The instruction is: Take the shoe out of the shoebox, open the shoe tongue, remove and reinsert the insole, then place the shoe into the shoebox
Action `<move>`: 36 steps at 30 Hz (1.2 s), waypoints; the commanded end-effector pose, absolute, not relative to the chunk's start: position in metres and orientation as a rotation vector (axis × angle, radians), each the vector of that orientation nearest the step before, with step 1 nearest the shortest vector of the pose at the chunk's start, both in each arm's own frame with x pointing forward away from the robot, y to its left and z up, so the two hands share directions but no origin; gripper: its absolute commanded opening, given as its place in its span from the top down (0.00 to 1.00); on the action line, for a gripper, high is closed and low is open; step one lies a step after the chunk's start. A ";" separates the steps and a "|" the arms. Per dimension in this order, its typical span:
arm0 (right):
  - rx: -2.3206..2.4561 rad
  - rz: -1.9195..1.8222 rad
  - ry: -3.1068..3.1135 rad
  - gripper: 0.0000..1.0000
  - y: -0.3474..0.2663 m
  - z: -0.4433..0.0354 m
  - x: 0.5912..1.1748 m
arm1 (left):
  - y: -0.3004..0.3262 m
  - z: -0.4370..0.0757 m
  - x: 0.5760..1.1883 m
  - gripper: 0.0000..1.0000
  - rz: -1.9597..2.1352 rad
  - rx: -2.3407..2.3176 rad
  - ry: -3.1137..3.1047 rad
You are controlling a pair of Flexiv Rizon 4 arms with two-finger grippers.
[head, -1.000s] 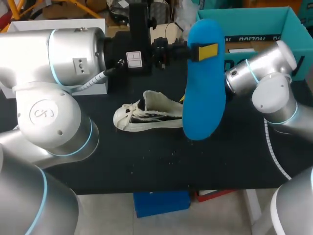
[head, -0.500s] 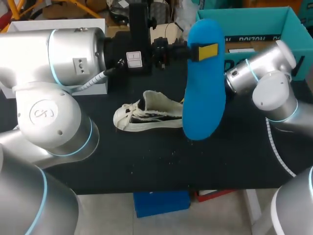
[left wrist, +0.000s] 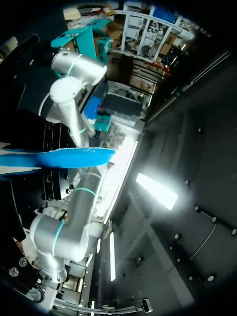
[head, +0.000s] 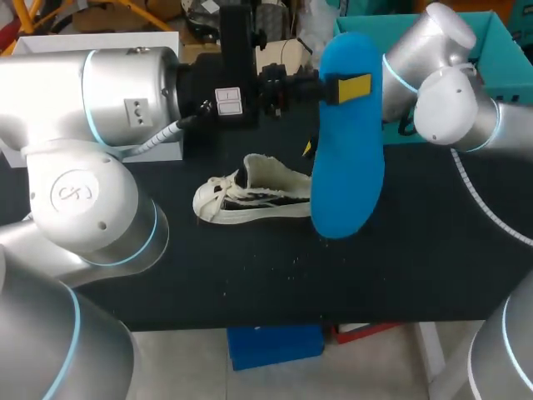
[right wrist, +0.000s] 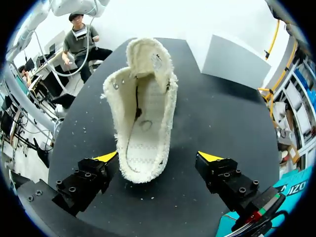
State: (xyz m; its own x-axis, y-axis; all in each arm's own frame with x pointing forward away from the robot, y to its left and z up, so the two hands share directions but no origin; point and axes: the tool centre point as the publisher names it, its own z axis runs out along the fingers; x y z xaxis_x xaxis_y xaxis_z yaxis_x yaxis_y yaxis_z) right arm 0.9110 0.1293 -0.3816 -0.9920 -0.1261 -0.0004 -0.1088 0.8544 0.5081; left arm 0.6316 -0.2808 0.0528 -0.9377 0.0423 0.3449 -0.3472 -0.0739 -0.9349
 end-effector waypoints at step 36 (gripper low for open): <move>0.254 0.075 -3.150 0.55 0.207 -0.398 0.928 | -0.282 0.053 0.630 1.00 2.097 0.337 -1.936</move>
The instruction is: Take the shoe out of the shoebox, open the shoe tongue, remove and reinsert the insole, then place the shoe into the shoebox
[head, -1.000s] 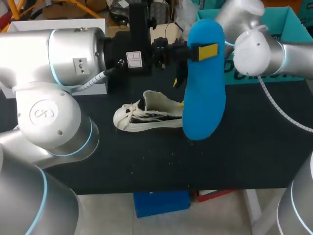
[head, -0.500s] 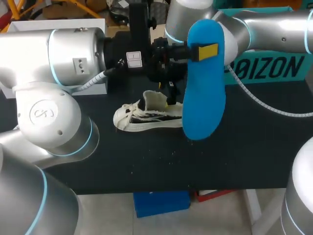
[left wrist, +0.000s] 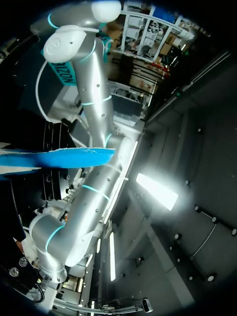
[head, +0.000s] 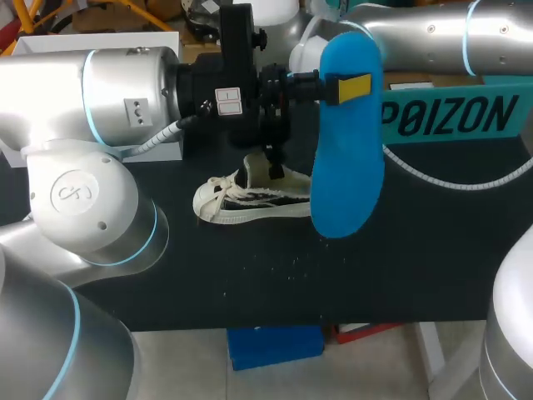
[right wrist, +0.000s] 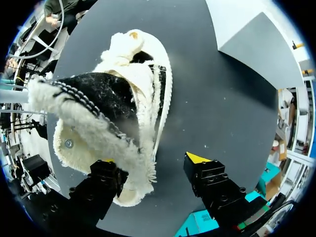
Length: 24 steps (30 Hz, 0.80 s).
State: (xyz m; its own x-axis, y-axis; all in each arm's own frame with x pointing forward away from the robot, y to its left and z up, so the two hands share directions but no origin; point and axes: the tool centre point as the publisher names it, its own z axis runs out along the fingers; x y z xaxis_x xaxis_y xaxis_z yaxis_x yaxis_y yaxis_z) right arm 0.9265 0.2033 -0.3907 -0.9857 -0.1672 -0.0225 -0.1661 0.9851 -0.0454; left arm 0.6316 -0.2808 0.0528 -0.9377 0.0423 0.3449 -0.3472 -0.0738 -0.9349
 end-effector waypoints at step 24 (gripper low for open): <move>-0.226 -0.015 3.139 1.00 0.205 -0.404 0.927 | -0.282 0.053 0.630 1.00 2.097 0.337 -1.936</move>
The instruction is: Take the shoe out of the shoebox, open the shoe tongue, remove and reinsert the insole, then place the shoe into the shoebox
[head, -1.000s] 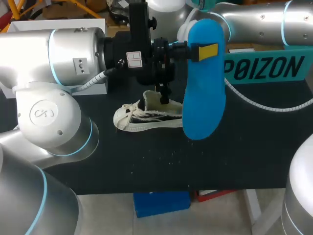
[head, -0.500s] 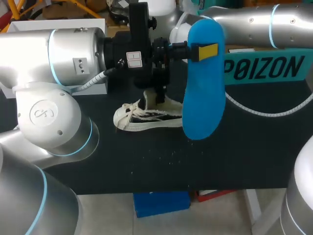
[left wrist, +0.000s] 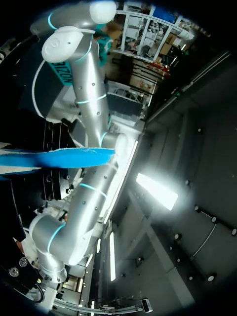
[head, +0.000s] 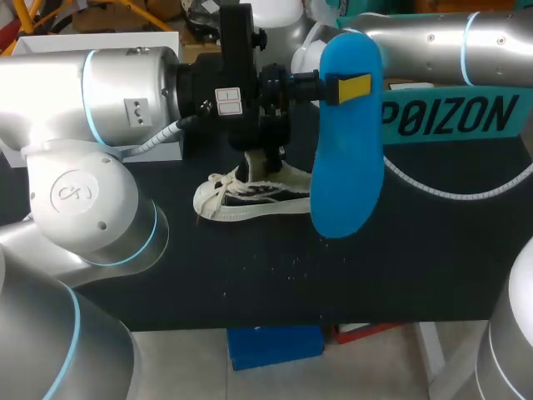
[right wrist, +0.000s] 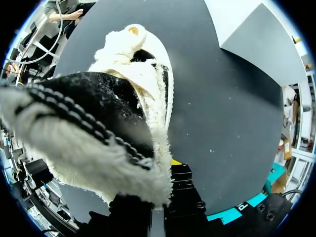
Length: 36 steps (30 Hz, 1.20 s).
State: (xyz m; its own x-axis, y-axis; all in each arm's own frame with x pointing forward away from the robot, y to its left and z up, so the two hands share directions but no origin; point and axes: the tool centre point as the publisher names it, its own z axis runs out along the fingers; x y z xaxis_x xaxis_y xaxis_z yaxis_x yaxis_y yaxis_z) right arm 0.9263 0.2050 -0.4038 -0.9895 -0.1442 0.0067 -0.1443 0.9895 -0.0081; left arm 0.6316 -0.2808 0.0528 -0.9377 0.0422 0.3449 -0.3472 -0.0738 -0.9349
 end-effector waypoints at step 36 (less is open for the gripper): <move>-1.834 0.048 -2.679 1.00 0.139 -0.300 0.896 | -0.282 0.053 0.630 1.00 2.097 0.337 -1.936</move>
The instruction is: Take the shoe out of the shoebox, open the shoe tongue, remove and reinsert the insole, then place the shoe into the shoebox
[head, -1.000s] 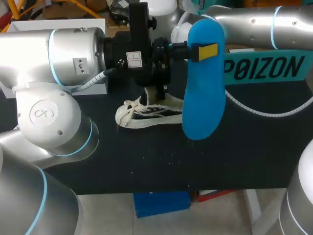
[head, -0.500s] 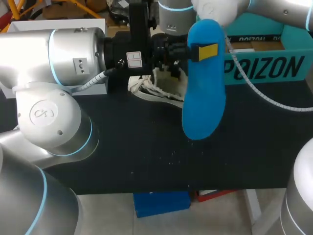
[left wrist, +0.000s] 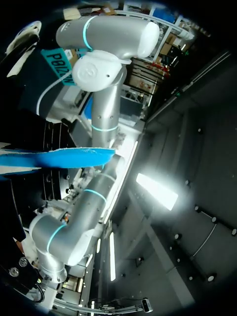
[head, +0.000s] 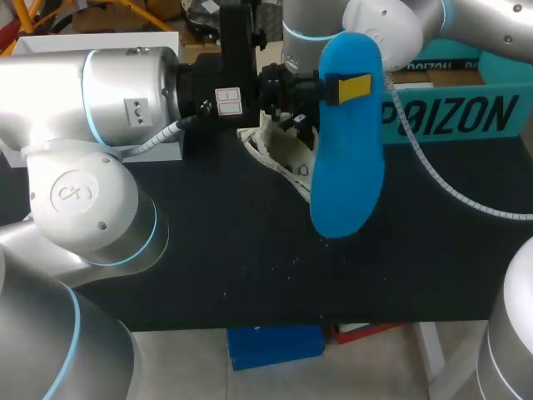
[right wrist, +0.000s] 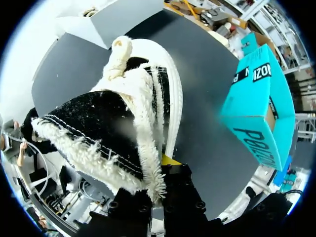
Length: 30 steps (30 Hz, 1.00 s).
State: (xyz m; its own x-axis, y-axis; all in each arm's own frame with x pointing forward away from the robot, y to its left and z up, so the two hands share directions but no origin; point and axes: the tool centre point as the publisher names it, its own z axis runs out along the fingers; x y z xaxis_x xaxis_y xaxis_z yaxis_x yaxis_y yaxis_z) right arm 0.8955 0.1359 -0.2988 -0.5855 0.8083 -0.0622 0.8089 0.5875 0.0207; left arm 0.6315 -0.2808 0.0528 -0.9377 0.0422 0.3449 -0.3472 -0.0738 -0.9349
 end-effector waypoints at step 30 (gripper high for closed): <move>2.123 -0.007 2.335 1.00 0.140 -0.378 0.912 | -0.282 0.053 0.630 1.00 2.097 0.337 -1.936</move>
State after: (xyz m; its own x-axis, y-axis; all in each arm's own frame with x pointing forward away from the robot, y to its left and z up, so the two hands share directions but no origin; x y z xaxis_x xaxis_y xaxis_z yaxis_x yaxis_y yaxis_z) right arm 0.9092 0.1419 -0.3705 -0.1042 0.9945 -0.0145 0.9945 0.1041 -0.0066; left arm 0.6316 -0.2808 0.0528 -0.9377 0.0422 0.3449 -0.3472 -0.0738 -0.9349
